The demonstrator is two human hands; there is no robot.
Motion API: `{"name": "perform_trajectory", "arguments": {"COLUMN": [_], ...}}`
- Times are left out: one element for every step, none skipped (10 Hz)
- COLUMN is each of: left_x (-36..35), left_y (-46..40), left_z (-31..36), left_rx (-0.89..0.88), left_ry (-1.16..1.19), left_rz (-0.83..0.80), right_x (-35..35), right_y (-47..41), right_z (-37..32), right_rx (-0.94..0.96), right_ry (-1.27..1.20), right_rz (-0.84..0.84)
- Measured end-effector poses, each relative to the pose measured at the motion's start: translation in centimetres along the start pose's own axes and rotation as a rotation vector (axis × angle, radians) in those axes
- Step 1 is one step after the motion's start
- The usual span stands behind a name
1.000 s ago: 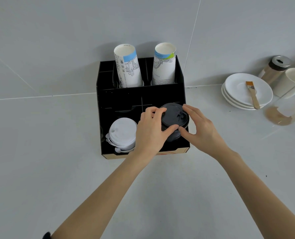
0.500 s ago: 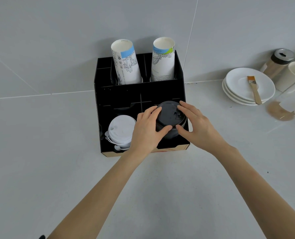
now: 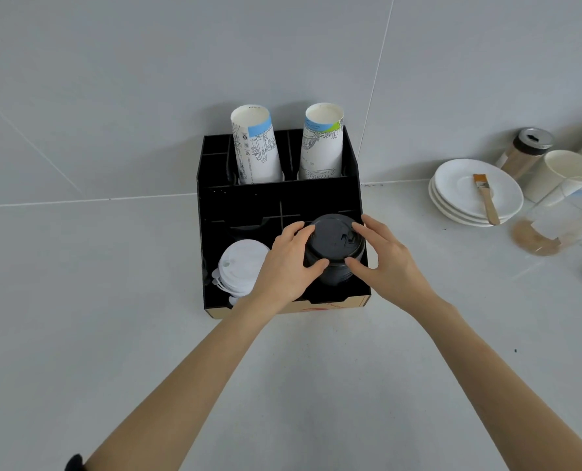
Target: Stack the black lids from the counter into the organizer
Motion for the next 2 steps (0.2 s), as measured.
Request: {"name": "perform_trajectory", "arguments": {"left_x": [1.7, 2.9], "left_y": [0.1, 0.2], "left_z": [0.4, 0.4], "left_rx": [-0.002, -0.020], "left_ry": [0.009, -0.066], "left_rz": [0.017, 0.032], "right_x": [0.7, 0.8], "right_y": [0.0, -0.1], "right_z": [-0.8, -1.7], "right_rx": [-0.028, -0.008], "right_ry": [0.013, 0.091], "right_rz": [0.006, -0.009]}}
Point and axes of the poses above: each hand's wrist, its own y-axis away from the middle knuckle, its own x-axis out of the back of the hand, z = x × y, the point moved 9 cm from there along -y, towards the middle knuckle, and after that the axes turned 7 degrees about z, right-handed, at the moved point
